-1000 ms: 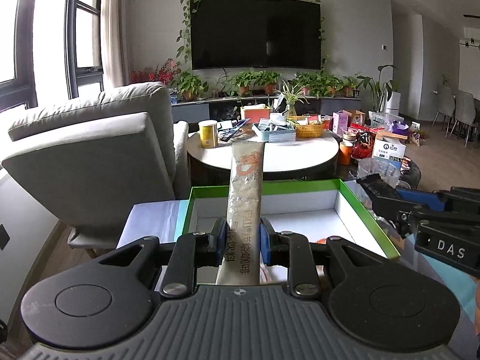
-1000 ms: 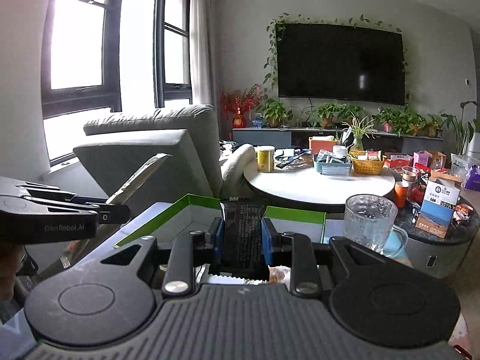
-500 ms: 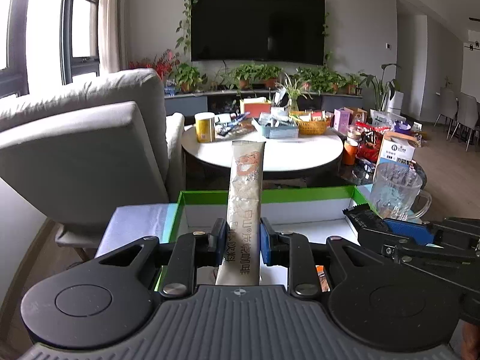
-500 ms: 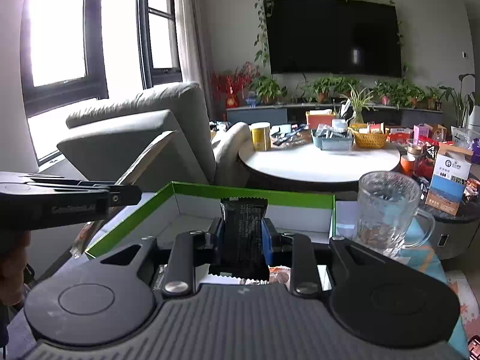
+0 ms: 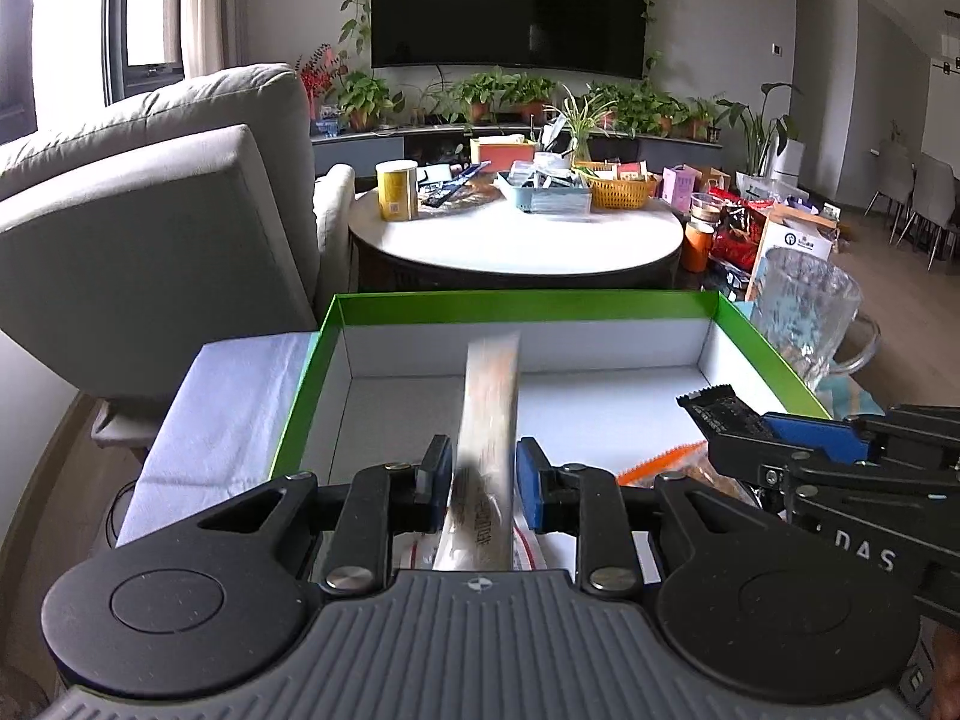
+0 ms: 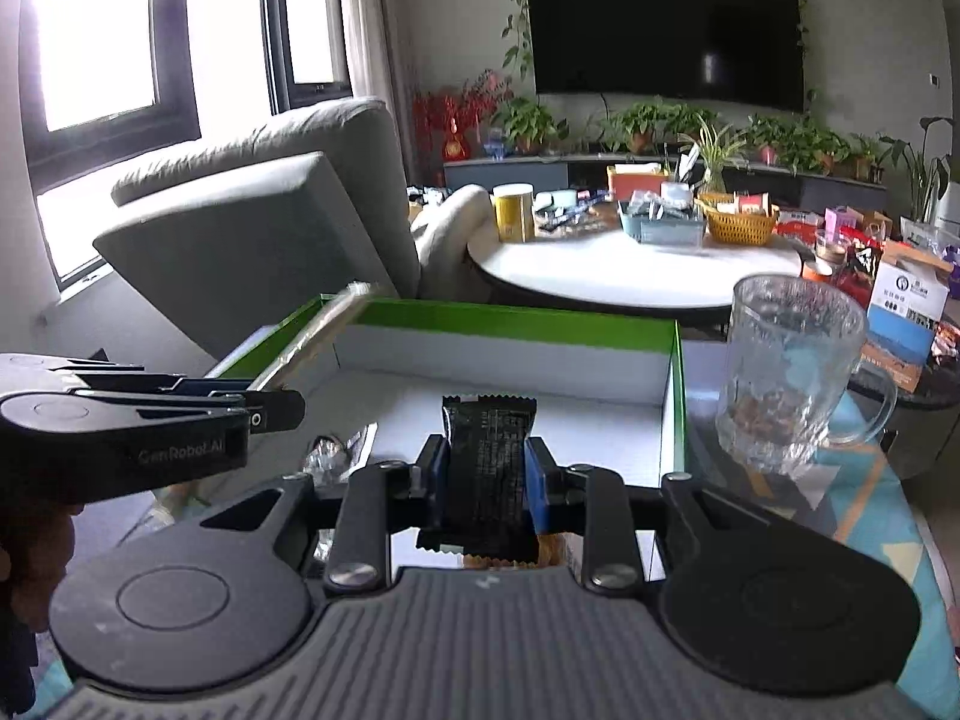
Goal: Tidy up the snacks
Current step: 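Return the left tool to the pile and grasp the pink-and-blue bag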
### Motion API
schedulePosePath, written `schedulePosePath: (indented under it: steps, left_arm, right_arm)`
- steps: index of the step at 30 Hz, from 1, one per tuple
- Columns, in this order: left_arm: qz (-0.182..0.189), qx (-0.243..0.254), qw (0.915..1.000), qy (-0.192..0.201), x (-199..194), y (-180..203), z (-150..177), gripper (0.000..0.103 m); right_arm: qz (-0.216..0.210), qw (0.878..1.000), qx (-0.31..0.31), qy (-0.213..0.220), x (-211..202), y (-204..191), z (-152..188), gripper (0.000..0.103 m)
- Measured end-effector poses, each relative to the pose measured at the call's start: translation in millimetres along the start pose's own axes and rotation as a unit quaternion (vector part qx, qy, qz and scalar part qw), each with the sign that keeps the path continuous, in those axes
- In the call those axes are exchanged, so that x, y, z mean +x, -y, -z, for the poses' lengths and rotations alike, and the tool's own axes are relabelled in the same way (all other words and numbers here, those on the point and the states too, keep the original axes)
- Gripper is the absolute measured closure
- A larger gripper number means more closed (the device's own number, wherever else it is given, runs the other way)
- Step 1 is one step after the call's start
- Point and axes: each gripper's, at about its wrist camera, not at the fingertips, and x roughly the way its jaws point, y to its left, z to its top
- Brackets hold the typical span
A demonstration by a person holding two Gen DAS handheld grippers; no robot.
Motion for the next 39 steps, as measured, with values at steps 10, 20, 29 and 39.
schedulePosePath:
  steps: [10,20,29,39]
  left_arm:
    - [-0.016,0.013,0.9996,0.018,-34,-3,6,0.08]
    - [-0.036,-0.003,0.9993,0.009,-72,-28,35,0.073]
    - [-0.031,-0.031,0.9985,-0.033,-75,-40,66,0.073]
    - [-0.024,0.001,0.9964,-0.081,-57,-30,89,0.071]
  right_arm:
    - [0.008,1.0,-0.006,-0.007,-17,0,14,0.072]
    - [0.014,1.0,-0.008,0.007,-43,1,25,0.053]
    - [0.012,1.0,-0.008,0.0,-66,3,43,0.05]
    - [0.0,1.0,-0.028,-0.012,-82,-7,59,0.046]
